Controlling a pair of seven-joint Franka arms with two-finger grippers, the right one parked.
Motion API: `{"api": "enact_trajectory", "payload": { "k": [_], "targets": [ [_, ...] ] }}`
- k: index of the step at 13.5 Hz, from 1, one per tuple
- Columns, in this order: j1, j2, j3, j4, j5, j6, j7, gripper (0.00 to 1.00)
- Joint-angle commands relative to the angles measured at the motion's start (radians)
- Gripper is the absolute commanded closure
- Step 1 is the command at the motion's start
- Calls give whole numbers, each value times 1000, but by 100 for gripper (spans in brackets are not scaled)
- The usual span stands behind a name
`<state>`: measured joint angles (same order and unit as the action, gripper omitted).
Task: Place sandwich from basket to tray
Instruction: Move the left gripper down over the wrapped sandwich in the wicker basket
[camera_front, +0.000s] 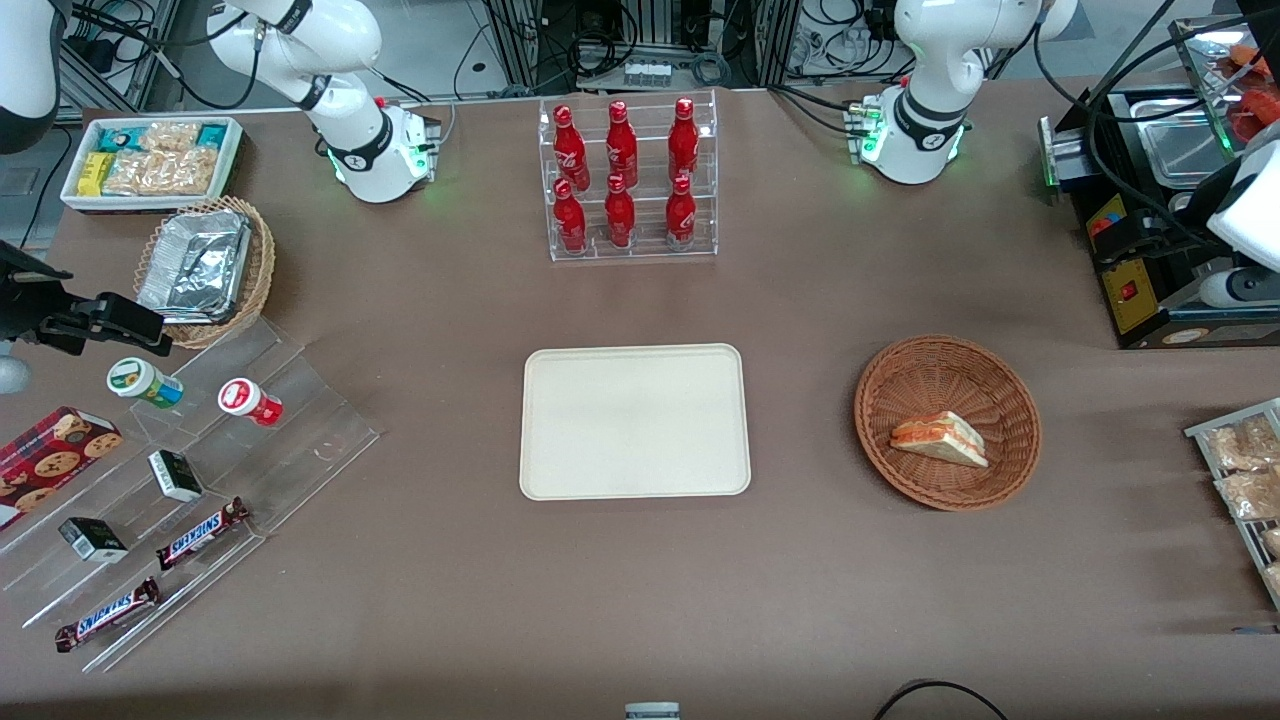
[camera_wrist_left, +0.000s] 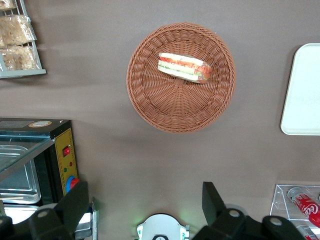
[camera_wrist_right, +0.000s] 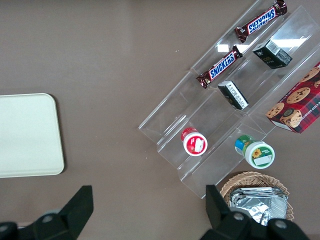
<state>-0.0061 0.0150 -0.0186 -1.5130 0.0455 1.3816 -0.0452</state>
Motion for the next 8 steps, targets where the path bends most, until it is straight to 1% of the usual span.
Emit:
{"api": "enact_trajectory", "payload": {
  "k": [1, 4, 8],
  "targets": [
    [-3, -9, 0, 5, 8, -16, 11, 0],
    [-2, 32, -1, 1, 16, -3, -13, 0],
    [-6, 115, -3, -28, 16, 100, -229, 0]
  ]
}}
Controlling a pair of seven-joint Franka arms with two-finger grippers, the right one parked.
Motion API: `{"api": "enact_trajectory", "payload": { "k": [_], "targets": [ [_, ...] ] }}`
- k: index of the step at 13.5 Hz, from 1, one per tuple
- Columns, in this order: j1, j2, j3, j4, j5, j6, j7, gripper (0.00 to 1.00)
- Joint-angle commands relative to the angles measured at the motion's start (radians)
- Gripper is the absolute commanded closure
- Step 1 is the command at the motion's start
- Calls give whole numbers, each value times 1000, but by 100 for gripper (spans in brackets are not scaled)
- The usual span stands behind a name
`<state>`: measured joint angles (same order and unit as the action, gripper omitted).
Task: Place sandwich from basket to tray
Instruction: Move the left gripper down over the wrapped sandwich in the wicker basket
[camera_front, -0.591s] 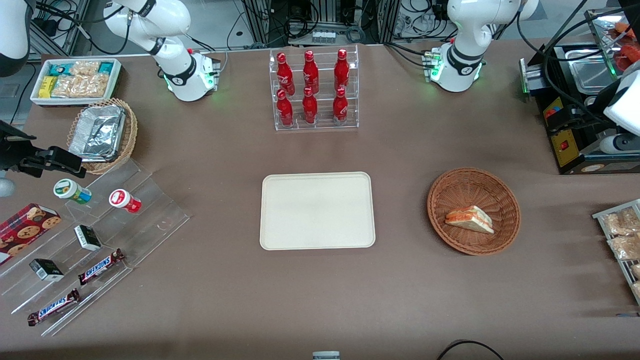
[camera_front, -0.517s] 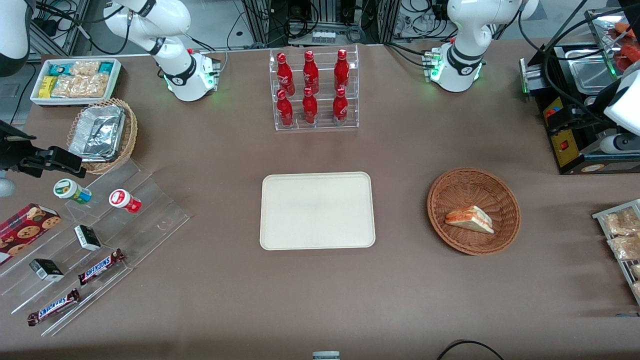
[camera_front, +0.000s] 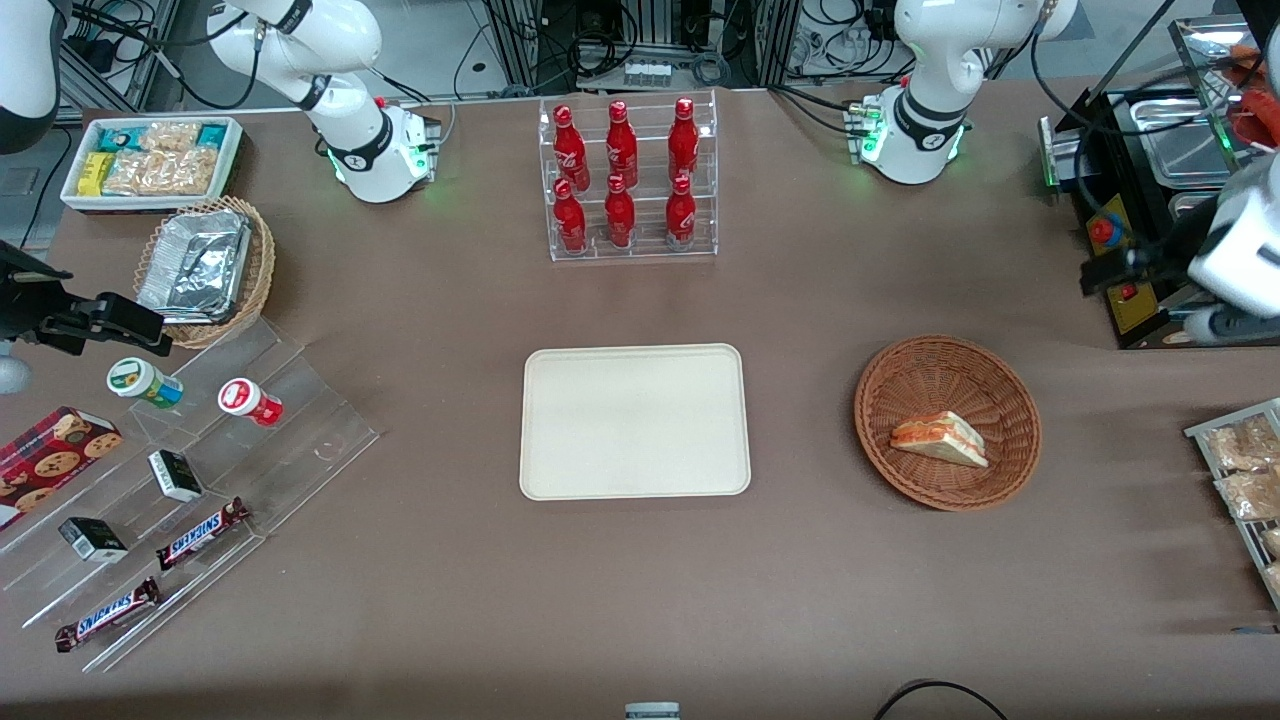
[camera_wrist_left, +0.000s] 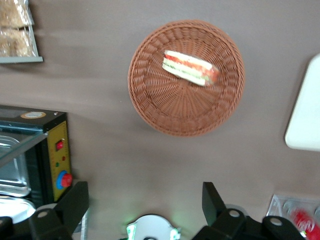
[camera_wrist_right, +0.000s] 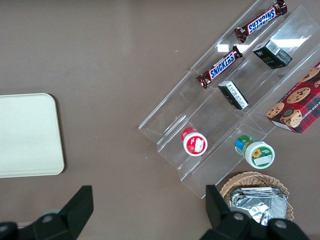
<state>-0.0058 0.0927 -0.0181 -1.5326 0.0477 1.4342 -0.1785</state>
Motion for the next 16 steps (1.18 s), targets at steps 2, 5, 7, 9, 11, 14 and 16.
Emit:
{"api": "enact_trajectory", "payload": {
  "k": [2, 5, 7, 9, 11, 14, 16],
  "targets": [
    [-8, 55, -6, -52, -12, 124, -192, 0],
    [-10, 67, -5, -138, -75, 260, -393, 0],
    [-42, 90, -5, -178, -71, 333, -516, 0],
    [-46, 108, -6, -216, -68, 403, -661, 0],
    [-48, 114, -8, -288, -66, 512, -825, 0],
    [-48, 116, -9, -385, -66, 662, -930, 0],
    [-48, 139, -11, -394, -66, 701, -990, 0]
  ]
}}
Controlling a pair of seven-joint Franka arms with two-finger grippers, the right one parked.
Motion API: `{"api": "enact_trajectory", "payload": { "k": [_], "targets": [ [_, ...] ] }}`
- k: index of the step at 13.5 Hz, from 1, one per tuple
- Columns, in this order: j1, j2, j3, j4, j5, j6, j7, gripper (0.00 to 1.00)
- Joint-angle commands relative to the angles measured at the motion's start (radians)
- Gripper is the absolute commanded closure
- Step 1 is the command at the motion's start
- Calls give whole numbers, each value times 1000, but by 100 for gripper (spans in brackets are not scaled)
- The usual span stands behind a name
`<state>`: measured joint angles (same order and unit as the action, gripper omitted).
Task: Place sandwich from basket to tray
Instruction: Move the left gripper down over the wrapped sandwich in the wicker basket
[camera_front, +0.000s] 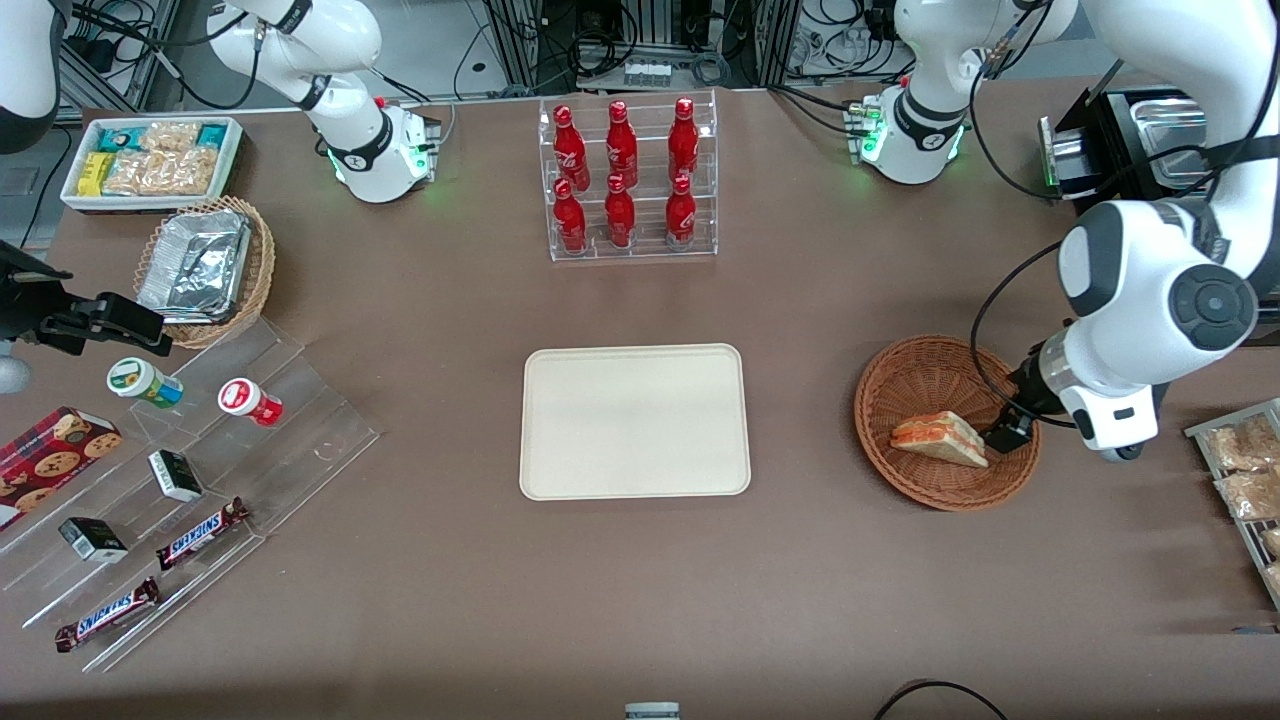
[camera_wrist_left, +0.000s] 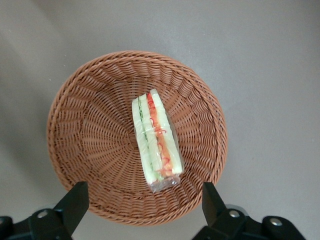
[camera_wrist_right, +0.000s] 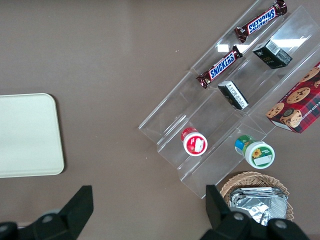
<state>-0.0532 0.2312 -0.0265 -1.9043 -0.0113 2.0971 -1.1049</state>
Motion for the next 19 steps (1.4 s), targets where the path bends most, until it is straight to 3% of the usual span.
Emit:
{"api": "enact_trajectory", "payload": {
  "k": [1, 11, 19],
  "targets": [
    [-1, 10, -4, -24, -6, 41, -78, 0],
    [-39, 88, -13, -79, -4, 215, -269, 0],
    [-48, 106, -7, -108, -1, 216, -279, 0]
  ]
}}
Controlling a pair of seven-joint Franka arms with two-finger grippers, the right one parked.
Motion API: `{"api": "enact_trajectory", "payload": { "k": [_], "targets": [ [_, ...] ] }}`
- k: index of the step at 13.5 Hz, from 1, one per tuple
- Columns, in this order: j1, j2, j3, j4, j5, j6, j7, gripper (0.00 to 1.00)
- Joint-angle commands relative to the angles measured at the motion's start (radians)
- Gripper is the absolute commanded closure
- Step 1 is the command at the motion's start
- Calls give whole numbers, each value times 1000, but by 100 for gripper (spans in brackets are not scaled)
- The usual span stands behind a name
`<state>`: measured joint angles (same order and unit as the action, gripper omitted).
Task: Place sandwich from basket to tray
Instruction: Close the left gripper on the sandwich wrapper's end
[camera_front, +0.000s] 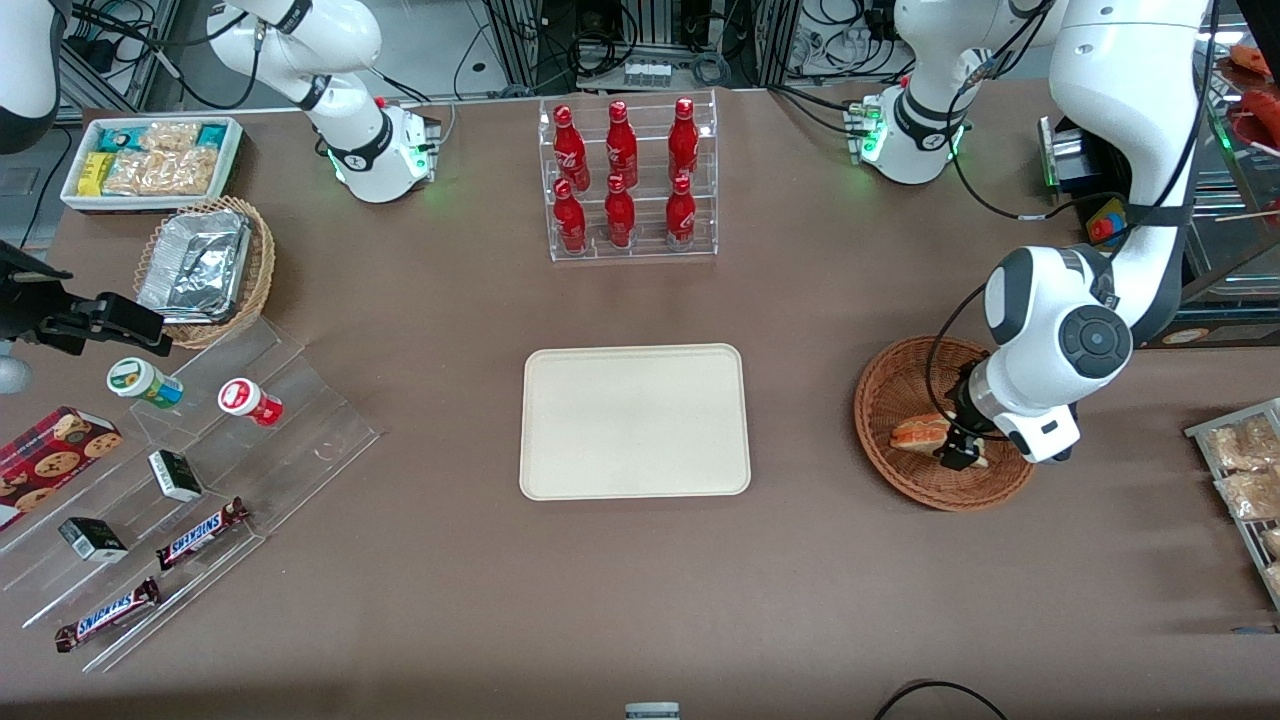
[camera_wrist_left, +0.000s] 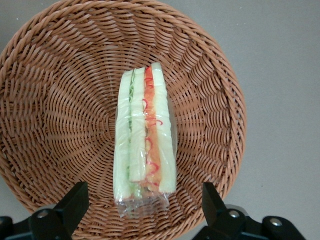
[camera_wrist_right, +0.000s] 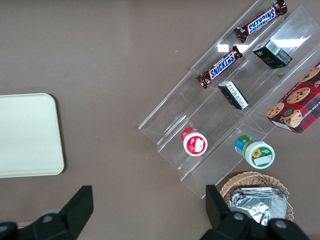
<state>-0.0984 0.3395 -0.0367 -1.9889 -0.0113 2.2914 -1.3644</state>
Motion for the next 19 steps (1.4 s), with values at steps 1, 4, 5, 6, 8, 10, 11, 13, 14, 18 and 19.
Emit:
{"api": "enact_trajectory", "payload": {
  "k": [1, 4, 5, 6, 8, 10, 11, 13, 14, 18, 19],
  "targets": [
    [-3, -2, 4, -25, 2, 23, -21, 0],
    [-1, 12, 6, -27, 13, 48, -21, 0],
    [-1, 21, 6, -28, 13, 51, -22, 0],
    [-1, 24, 6, -28, 13, 53, -22, 0],
    [0, 24, 7, -27, 13, 54, -22, 8],
    [0, 44, 11, -16, 14, 56, -57, 24],
    [0, 53, 11, -13, 20, 57, -68, 44],
    [0, 55, 11, -13, 34, 62, -73, 87],
    [0, 53, 11, -13, 34, 62, -73, 100],
    [0, 23, 11, -10, 49, 40, -56, 100],
    [0, 12, 9, 1, 72, 1, -55, 100]
  ]
}}
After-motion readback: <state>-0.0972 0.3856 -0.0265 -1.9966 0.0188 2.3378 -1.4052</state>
